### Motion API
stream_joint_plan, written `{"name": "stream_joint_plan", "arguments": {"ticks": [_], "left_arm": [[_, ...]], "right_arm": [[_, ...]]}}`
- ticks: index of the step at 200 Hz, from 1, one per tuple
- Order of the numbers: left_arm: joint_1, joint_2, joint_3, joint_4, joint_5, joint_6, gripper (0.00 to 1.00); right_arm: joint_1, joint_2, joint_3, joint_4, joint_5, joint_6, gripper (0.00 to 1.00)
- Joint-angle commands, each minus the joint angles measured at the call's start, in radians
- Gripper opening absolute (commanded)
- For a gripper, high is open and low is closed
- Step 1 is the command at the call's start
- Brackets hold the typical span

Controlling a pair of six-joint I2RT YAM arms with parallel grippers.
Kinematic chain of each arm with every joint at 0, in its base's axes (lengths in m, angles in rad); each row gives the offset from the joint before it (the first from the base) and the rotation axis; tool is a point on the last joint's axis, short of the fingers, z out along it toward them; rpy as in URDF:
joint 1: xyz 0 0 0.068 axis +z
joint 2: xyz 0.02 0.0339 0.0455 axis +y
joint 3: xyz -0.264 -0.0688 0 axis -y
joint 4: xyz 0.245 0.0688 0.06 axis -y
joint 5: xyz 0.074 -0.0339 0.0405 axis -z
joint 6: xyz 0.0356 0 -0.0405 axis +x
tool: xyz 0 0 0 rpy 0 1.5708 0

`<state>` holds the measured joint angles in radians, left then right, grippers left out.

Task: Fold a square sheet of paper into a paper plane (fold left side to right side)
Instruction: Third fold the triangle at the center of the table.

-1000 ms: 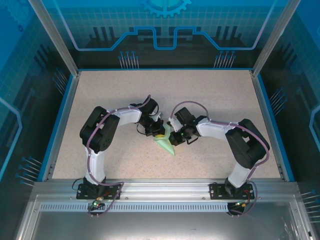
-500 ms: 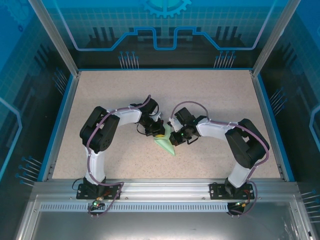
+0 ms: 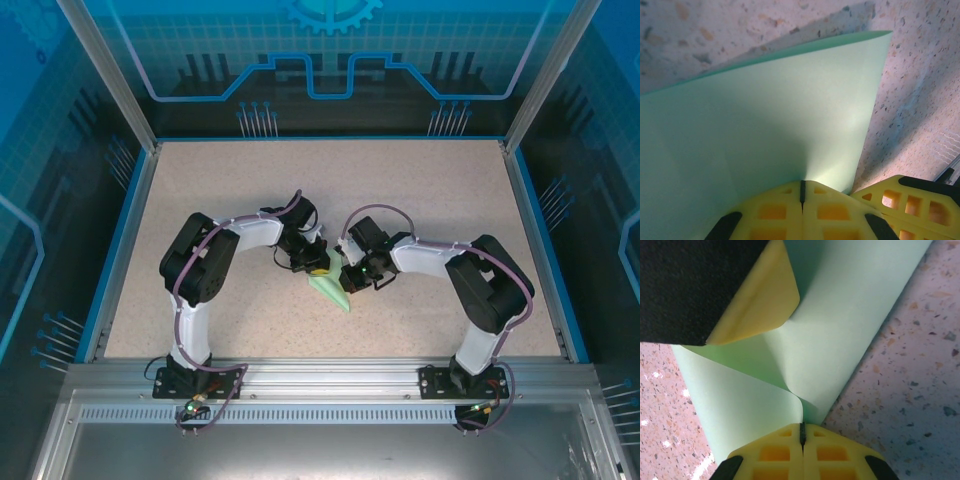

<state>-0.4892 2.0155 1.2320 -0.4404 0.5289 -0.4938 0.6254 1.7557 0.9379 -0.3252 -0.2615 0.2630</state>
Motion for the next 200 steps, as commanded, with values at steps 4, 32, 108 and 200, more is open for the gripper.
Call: {"name": "stream_joint_plan", "arguments": {"ticks": [4, 32, 108, 200], "left_arm": [[-0.016, 0.041, -0.009, -0.061, -0.051, 0.02, 0.05], [-0.017, 0.042, -0.009, -0.063, -0.055, 0.021, 0.05], [-0.017, 0.04, -0.009, -0.065, -0.055, 0.021, 0.05], [-0.016, 0.021, 0.016, -0.072, -0.048, 0.023, 0.11]], "right_arm": [[-0.014, -0.01, -0.009, -0.025, 0.016, 0.014, 0.0], [-0.013, -0.027, -0.011, -0.028, 0.023, 0.011, 0.0], [-0.012, -0.032, -0.018, -0.027, 0.026, 0.01, 0.0], [-0.003, 0.031, 0.008, -0.083, 0.031, 0.003, 0.0]]}}
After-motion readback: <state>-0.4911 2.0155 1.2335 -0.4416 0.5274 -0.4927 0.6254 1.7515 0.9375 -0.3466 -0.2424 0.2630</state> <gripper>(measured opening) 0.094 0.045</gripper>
